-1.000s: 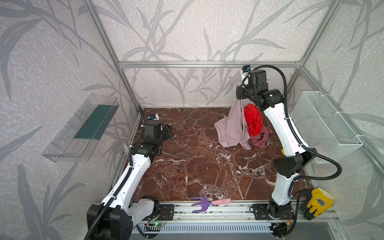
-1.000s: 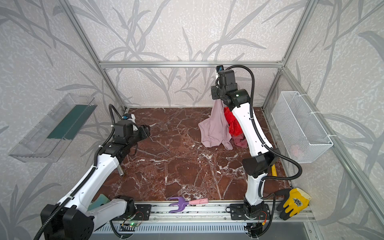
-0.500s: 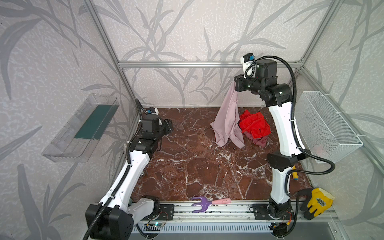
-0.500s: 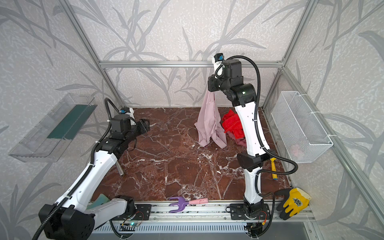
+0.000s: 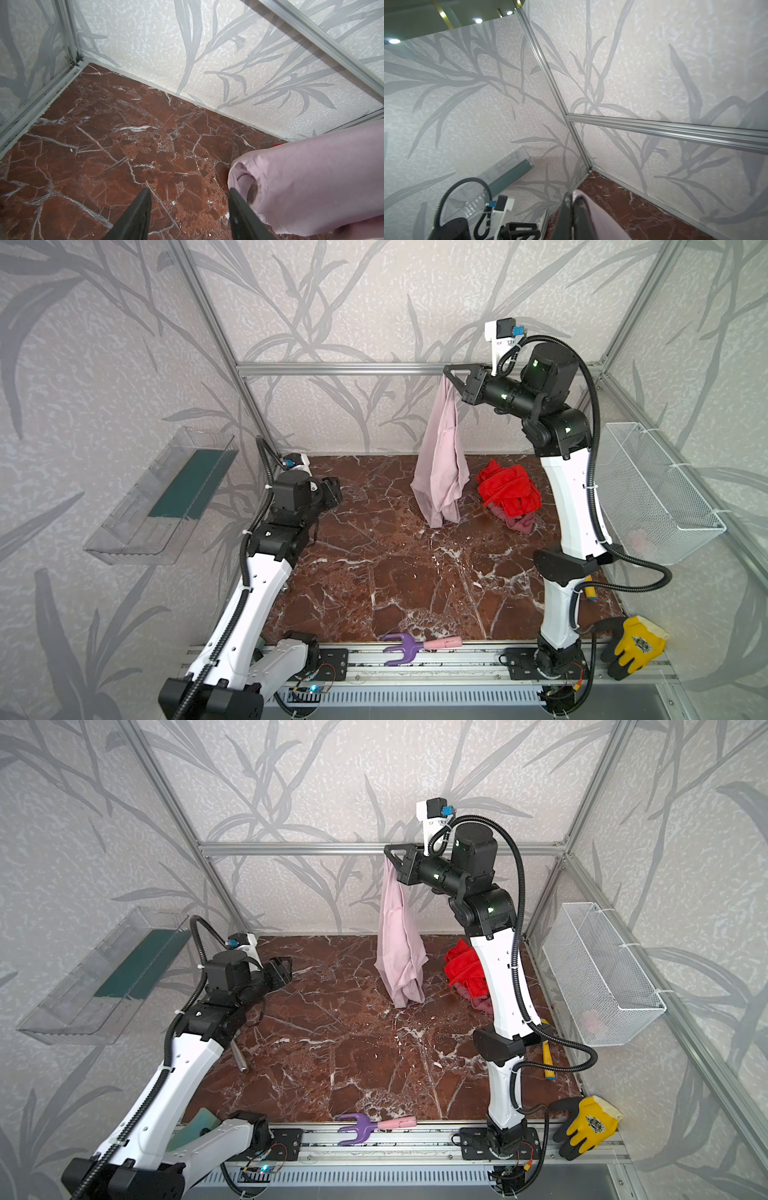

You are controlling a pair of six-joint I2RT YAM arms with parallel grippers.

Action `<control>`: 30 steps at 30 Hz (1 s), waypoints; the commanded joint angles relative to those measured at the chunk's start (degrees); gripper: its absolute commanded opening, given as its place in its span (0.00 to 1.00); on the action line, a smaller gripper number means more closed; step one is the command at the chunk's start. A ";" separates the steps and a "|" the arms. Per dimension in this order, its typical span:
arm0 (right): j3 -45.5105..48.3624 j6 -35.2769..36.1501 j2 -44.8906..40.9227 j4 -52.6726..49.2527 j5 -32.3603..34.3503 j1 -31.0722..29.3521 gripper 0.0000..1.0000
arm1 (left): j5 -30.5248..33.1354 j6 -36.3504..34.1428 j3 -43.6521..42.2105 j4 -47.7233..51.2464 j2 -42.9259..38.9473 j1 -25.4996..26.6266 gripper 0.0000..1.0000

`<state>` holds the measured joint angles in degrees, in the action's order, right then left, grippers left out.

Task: Pick out a specific cloth from the pile
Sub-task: 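Lift the lavender shirt with the right gripper and carry it toward the left arm, then lower the lavender shirt onto the floor and open the right gripper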

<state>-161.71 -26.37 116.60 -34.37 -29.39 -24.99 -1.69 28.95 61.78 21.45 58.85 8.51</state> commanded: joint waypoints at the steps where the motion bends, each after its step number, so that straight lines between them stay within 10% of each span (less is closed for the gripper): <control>1: -0.25 -3.91 1.17 7.47 -2.68 -1.74 0.00 | 1.65 -0.39 1.34 2.35 -2.31 0.11 0.57; 30: -0.09 -2.40 28.07 9.08 3.86 -20.63 0.01 | 8.48 -5.85 2.34 16.87 -13.41 0.10 0.57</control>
<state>-162.15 -30.09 142.30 -26.76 -26.92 -44.40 5.65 23.88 63.72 35.90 46.13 8.54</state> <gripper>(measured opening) 0.047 0.574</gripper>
